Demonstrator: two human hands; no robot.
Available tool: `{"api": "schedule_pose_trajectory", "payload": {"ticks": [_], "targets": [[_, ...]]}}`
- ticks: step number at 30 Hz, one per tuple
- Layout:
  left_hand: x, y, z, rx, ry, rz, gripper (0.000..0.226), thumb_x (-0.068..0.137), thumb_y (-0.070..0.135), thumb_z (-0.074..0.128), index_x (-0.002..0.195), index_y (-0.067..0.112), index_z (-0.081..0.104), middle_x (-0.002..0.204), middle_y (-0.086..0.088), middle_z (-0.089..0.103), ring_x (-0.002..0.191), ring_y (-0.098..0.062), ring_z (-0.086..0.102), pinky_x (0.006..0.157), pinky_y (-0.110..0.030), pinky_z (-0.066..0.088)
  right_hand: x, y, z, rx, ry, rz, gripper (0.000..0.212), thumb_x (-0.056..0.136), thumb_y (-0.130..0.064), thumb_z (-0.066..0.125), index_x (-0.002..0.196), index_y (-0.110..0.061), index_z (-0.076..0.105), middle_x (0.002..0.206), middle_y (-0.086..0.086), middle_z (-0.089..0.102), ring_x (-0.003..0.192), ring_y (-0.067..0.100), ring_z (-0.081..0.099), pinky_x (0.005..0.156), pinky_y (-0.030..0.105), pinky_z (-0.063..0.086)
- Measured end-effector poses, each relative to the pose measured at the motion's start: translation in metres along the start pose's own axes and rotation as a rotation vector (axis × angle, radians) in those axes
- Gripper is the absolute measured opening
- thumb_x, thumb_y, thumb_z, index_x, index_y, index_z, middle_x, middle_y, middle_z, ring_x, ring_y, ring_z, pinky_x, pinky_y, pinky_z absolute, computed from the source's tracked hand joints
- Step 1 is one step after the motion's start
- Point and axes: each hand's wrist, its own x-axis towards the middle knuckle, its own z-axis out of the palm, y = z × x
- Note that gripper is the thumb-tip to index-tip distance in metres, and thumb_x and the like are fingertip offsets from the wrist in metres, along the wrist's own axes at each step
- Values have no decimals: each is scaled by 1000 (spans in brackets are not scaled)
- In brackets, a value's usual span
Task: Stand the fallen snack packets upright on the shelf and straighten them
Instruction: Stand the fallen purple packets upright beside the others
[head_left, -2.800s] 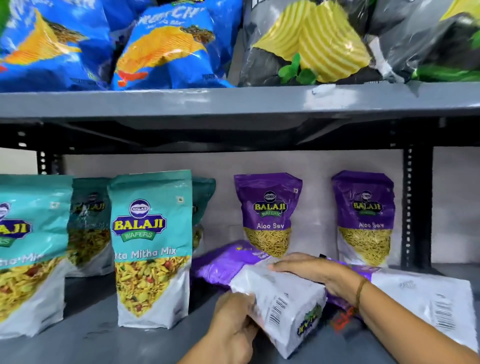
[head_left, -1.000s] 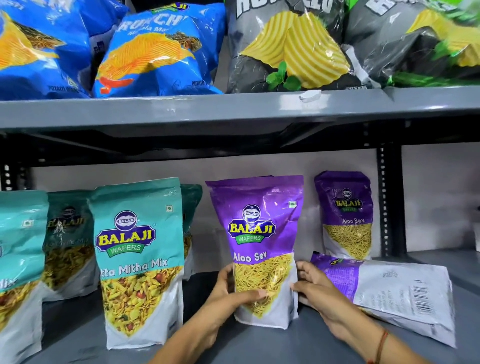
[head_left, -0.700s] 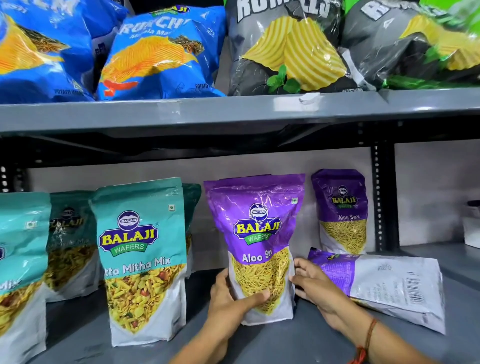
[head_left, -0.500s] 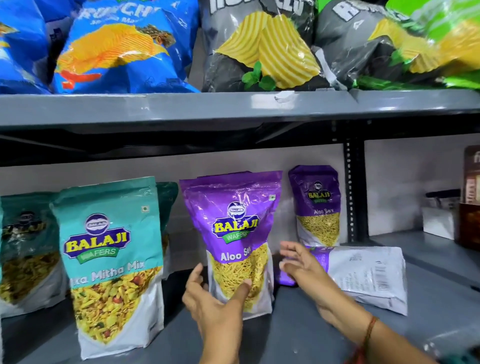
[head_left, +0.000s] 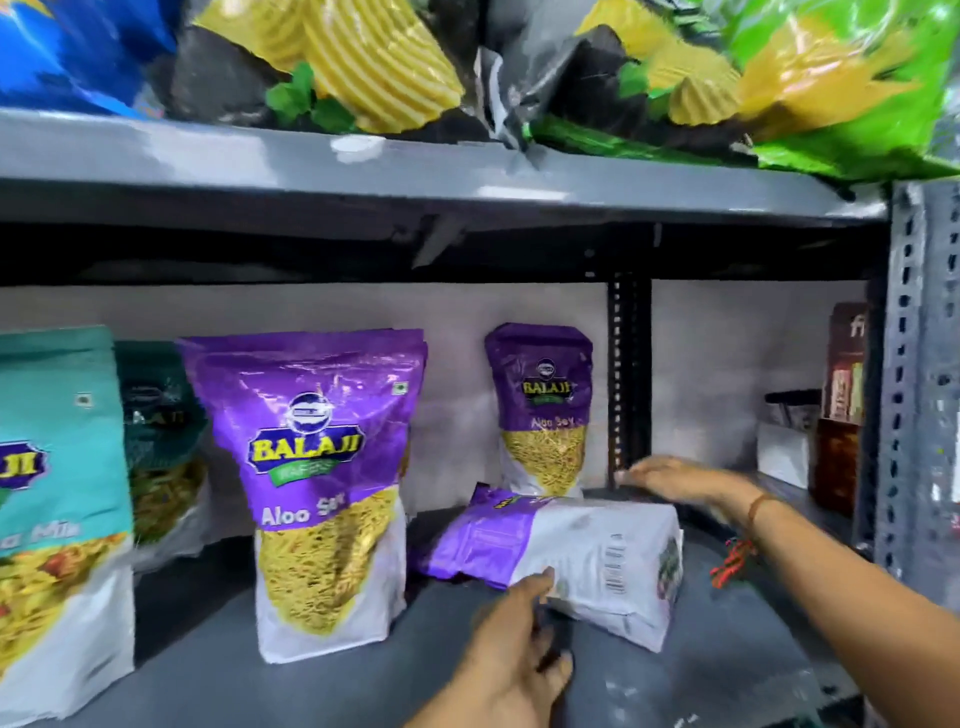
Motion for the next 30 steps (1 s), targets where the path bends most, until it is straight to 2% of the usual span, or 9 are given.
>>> {"api": "schedule_pose_trajectory", "payload": {"ticks": [3, 6, 9, 13, 19, 23, 26, 28, 30], "targets": [[16, -12, 27, -46, 76, 37, 3, 91, 14, 57, 94, 13, 59, 78, -8, 56, 71, -20, 52, 65, -29, 39, -7, 2, 6, 191, -284, 71, 42, 87, -54, 58, 93, -17, 77, 92, -4, 79, 80, 8, 69, 79, 23, 53], [34, -26, 38, -74, 142, 132, 22, 93, 10, 53, 113, 16, 58, 84, -10, 63, 72, -22, 58, 66, -31, 46, -10, 4, 7, 330, -429, -28, 32, 85, -48, 60, 86, -22, 78, 90, -7, 80, 82, 5, 74, 96, 24, 54], [46, -27, 41, -36, 188, 228, 36, 91, 1, 48, 119, 20, 58, 92, -9, 69, 73, -24, 62, 64, -32, 52, -13, 8, 5, 362, -355, -168, 42, 79, -51, 67, 100, -17, 77, 106, 1, 78, 103, 15, 71, 101, 33, 50], [52, -5, 51, 75, 184, 424, 43, 88, -9, 42, 110, 19, 66, 83, -5, 77, 68, -23, 68, 64, -34, 56, -11, 18, -8, 503, -270, -359, 20, 95, -24, 58, 80, -15, 68, 61, -11, 72, 52, -4, 62, 48, 8, 45], [84, 33, 61, 264, 135, 673, 52, 85, -18, 38, 82, 20, 74, 79, 2, 80, 65, -8, 73, 69, -30, 57, -9, 18, -6, 662, 68, -587, 30, 92, -9, 61, 121, -11, 61, 118, 0, 72, 108, 8, 67, 89, 16, 53], [105, 24, 42, 351, 80, 619, 51, 86, -15, 40, 89, 19, 78, 92, -5, 80, 79, -20, 74, 66, -28, 56, -13, 34, 16, 635, 153, -520, 21, 92, -6, 61, 112, -13, 63, 112, -6, 74, 98, 2, 69, 78, 10, 52], [115, 17, 28, 409, 98, 558, 49, 84, -8, 41, 88, 21, 80, 86, -10, 77, 79, -30, 58, 59, -31, 37, -17, 46, 31, 600, 187, -436, 19, 89, -17, 67, 105, -24, 63, 107, -6, 73, 91, 7, 68, 79, 17, 52], [122, 21, 24, 360, 149, 504, 39, 85, 0, 43, 83, 16, 78, 77, -5, 77, 80, -27, 59, 61, -29, 36, -25, 47, 41, 555, 381, -363, 30, 80, -20, 77, 103, -29, 59, 105, -9, 66, 90, 14, 63, 81, 25, 51], [124, 26, 26, 268, 195, 446, 32, 93, 13, 42, 80, 15, 72, 71, 3, 77, 80, -20, 64, 71, -30, 44, -37, 45, 54, 582, 475, -324, 35, 75, -16, 81, 96, -30, 55, 100, -1, 57, 82, 16, 55, 73, 16, 47]]}}
